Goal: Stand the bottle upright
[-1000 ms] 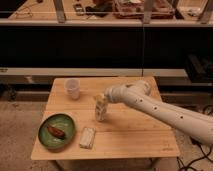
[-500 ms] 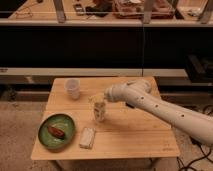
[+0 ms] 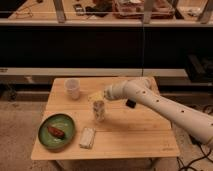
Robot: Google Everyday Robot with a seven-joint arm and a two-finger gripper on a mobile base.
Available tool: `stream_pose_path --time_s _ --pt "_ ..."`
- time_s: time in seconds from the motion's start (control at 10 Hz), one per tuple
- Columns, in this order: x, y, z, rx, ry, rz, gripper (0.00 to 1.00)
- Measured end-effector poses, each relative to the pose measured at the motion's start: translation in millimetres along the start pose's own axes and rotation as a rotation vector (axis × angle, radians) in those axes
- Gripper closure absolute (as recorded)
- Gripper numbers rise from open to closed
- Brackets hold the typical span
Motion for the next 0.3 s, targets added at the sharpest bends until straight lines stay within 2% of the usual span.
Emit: stream_pose_path --time_s 0.3 --pt "0.1 -0.3 0.3 0.000 0.000 -0.001 0.20"
